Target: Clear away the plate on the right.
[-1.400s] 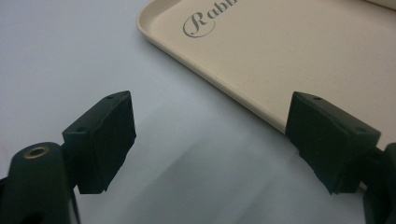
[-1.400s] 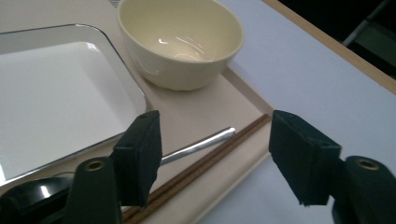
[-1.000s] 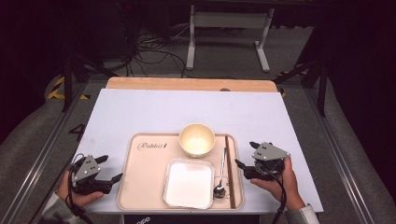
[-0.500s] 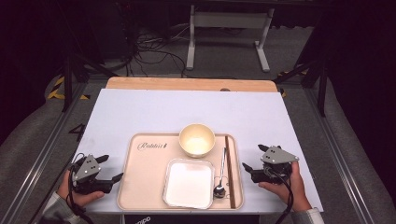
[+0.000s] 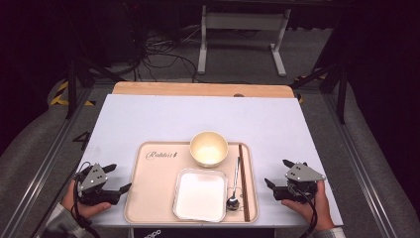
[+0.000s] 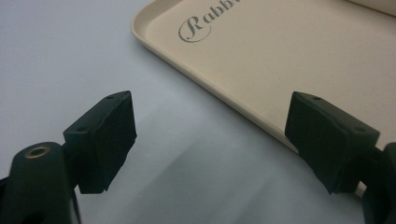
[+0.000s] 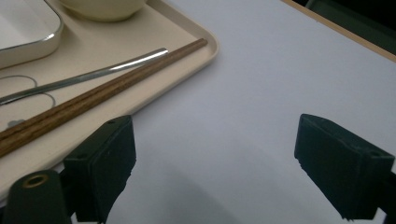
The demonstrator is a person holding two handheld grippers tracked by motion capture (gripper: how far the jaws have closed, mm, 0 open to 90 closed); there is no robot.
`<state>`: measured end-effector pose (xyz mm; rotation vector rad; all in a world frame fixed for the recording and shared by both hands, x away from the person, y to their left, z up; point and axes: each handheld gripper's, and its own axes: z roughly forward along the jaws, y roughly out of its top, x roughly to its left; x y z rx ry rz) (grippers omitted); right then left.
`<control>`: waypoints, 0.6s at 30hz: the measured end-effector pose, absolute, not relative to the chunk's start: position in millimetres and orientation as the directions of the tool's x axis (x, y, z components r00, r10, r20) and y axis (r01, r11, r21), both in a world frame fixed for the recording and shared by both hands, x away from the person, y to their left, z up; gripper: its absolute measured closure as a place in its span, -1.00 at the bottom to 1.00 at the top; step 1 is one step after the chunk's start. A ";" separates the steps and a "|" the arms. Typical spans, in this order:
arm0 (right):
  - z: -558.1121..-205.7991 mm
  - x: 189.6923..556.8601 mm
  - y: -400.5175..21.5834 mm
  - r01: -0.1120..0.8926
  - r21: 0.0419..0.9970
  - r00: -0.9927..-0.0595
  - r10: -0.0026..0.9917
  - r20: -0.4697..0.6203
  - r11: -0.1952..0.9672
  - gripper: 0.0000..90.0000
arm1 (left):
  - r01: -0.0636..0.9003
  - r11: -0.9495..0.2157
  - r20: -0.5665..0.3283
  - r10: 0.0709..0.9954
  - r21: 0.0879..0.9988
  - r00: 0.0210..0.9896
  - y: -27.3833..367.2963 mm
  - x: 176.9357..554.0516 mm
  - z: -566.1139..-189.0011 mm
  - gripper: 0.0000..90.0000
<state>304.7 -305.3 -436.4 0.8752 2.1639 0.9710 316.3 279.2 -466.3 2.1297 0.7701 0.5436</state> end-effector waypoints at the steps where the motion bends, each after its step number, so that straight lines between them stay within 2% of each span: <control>1: -438.1 302.7 -307.3 0.321 0.797 -0.590 0.766 -0.254 0.511 -0.70 | 0.340 -0.504 0.122 0.680 0.794 0.723 279.0 316.4 -466.2 -0.62; 9: -448.5 290.8 -322.0 0.345 0.814 -0.571 0.793 -0.214 0.468 -0.73 | 0.335 -0.508 0.128 0.677 0.794 0.725 275.1 318.2 -465.1 -0.62; 18: -453.5 282.2 -325.5 0.330 0.820 -0.561 0.796 -0.227 0.467 -0.73 | 0.325 -0.513 0.133 0.669 0.795 0.731 268.9 323.1 -464.1 -0.62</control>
